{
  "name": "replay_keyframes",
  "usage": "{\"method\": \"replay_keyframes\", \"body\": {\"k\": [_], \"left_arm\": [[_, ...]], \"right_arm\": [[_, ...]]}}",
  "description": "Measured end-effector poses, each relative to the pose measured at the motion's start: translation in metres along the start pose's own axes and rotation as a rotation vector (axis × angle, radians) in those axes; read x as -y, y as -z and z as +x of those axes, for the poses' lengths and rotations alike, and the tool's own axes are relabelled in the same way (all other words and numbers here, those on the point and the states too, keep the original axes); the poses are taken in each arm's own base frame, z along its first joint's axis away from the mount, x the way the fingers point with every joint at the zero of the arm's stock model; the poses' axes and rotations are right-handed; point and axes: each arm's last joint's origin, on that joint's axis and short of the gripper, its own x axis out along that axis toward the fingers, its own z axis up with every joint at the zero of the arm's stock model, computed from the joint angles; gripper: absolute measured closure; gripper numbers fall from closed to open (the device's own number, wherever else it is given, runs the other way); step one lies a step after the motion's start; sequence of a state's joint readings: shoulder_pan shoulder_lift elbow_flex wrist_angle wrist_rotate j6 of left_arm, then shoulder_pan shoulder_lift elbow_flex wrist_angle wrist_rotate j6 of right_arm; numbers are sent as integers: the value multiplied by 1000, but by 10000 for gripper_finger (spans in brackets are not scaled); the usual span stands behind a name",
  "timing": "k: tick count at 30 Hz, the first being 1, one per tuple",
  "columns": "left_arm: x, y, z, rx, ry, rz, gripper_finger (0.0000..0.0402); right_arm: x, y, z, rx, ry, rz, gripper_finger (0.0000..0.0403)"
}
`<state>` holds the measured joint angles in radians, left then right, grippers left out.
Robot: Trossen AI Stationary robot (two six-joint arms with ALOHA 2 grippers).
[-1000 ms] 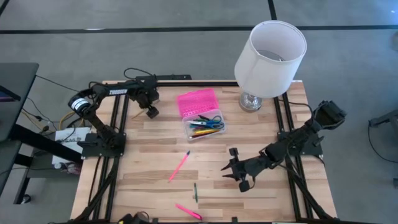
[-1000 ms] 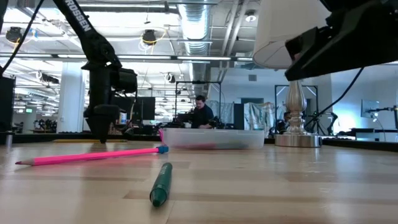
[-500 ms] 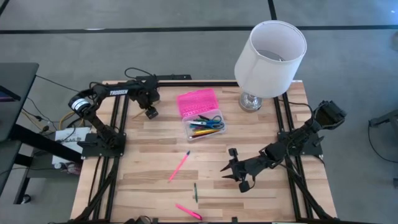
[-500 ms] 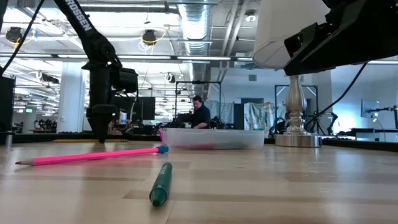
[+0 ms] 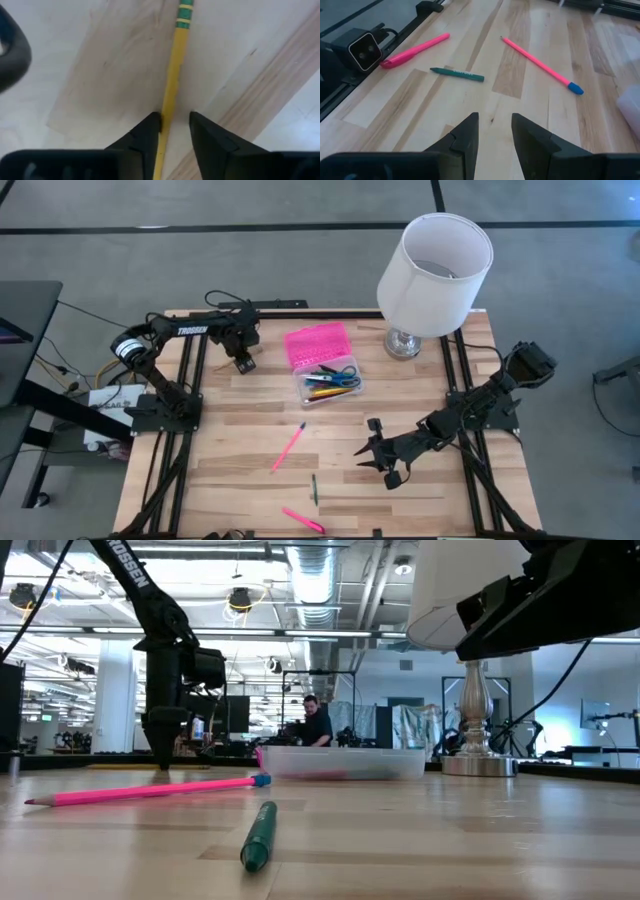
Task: Pick & place school supplies into a supply box
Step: Put the yellow pencil into the pink supply box
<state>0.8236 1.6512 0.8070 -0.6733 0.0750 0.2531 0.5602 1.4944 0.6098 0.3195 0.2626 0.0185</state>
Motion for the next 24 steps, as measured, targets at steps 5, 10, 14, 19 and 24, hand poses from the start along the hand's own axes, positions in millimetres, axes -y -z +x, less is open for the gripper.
{"method": "replay_keyframes", "body": {"k": [5,10,14,19,24], "left_arm": [[1,0,0,-3,7,12,334],[1,1,0,-5,9,27,370],[0,0,0,-6,0,39,393],[0,0,0,-5,-18,41,391],[3,1,-8,28,-46,57,397]], "right_arm": [[0,0,0,0,0,0,292],[0,0,0,0,0,0,292],[0,0,0,-3,0,-1,292],[0,0,0,-4,0,-1,292],[0,1,0,-13,0,-4,292]]}}
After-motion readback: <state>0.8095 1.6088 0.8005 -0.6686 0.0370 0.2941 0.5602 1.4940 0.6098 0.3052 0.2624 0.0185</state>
